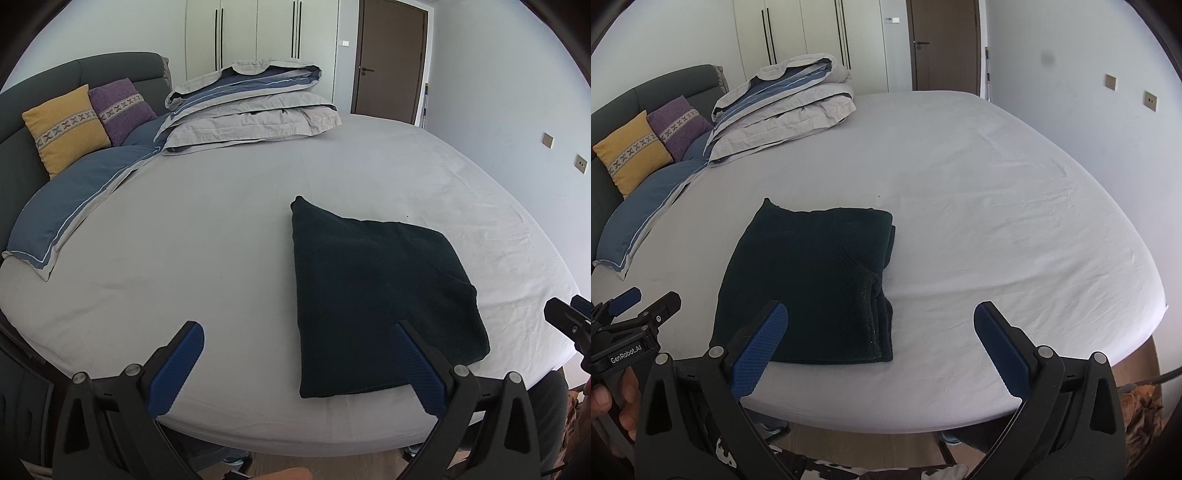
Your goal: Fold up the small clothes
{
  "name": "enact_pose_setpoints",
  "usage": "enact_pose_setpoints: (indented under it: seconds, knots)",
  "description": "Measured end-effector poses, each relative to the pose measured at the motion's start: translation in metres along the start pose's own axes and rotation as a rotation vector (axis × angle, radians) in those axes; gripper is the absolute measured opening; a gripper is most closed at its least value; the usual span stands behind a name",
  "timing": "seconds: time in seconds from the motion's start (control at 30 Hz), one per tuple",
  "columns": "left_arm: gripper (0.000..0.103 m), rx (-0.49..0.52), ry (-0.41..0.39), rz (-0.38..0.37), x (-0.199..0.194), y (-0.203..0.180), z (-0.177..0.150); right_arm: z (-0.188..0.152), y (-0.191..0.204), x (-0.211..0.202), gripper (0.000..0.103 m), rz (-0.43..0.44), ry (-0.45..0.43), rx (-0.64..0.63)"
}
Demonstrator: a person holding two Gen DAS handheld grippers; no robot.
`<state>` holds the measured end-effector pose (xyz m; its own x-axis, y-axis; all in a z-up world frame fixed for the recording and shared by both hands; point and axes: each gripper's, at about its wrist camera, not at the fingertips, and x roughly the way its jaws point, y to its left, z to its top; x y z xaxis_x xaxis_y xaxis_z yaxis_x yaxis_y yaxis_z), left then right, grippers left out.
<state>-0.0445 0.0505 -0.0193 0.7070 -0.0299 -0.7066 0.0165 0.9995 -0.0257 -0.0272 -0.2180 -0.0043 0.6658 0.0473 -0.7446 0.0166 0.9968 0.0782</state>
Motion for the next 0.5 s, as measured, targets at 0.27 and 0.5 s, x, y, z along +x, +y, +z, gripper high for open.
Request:
enact_pose_setpoints:
  seconds: [0.27, 0.5]
  knots:
    - [0.103, 0.001, 0.019, -0.006, 0.0051, -0.0018, -0.0015, -0.0023, 0.0023, 0.0065, 0.103, 0.007, 0.020, -0.016]
    - [0.103, 0.000, 0.020, -0.004, 0.0057, -0.0015, -0.0021, -0.0009, 0.0029, 0.0081, 0.103, 0.010, 0.028, -0.022]
